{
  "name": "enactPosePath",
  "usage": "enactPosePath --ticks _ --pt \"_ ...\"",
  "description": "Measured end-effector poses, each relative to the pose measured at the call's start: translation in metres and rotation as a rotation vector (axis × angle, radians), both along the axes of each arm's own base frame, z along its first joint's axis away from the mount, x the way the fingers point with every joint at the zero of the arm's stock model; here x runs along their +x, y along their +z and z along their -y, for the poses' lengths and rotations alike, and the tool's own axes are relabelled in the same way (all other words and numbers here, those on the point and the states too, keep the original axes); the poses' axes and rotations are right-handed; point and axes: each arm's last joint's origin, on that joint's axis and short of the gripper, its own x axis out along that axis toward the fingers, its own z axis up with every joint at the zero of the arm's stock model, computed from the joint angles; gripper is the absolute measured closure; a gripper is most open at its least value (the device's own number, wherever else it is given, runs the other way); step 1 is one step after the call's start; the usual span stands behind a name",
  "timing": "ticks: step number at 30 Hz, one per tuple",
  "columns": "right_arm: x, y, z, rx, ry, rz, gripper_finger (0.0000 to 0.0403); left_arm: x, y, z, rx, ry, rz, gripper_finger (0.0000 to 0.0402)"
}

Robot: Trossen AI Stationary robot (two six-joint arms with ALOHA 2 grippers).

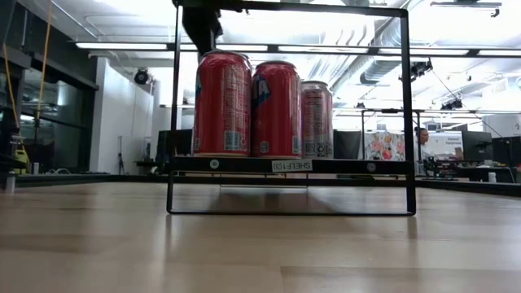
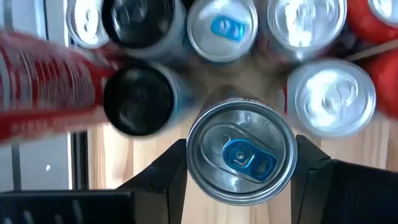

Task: Place canned beverage on shelf
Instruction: Put the blue soda can on the shelf aligned with the other blue soda can, then return to Home Position

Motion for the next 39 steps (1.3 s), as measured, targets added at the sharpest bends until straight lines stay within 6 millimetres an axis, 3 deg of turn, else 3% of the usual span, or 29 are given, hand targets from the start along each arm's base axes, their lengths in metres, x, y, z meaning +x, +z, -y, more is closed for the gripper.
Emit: enactPosePath --ticks 13,17,23,34,39 --pt "0.0 0.0 0.0 0.0 -0.001 0.0 0.016 0.023 -0.024 -0.004 -0.025 -0.043 -0.037 0.0271" --pt "0.0 0.0 0.0 0.0 0.0 0.0 0.016 0.027 -0.029 -0.004 -0.026 -0.051 -0.052 0.0237" --pt "0.0 0.0 0.0 0.0 -0.001 0.0 0.016 0.029 -0.03 -0.006 -0.024 -0.05 -0.047 0.0197" --pt "0.0 0.0 0.0 0.0 0.0 0.0 0.016 0.029 -0.031 -0.006 -0.018 -0.049 -0.038 0.0196" --pt "0.0 0.0 0.0 -0.001 0.0 0.0 0.016 0.027 -0.012 -0.005 -0.01 -0.05 -0.009 0.0195"
